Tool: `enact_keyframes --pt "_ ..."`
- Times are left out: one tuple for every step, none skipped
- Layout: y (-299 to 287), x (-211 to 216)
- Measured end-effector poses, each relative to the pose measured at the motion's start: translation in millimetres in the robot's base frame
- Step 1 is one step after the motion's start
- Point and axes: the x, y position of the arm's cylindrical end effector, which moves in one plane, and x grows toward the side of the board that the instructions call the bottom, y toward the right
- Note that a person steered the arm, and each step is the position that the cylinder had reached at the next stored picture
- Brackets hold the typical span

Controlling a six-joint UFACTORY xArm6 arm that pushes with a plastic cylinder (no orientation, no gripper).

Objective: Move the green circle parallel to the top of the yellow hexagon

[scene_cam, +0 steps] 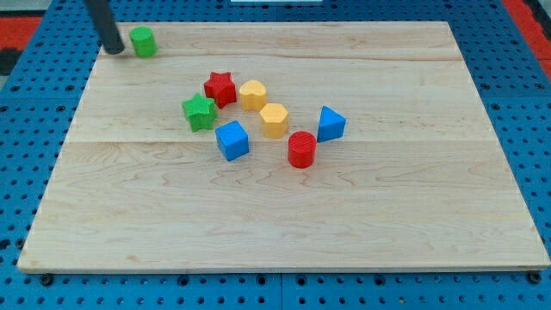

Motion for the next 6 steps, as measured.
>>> enact_keyframes --pt "21.8 -15.5" --pt "69.0 -20.5" --pt "85.3 -26.1" --pt "104.5 -45.1" --pt "176.0 -1.4" --pt "178.0 33.8"
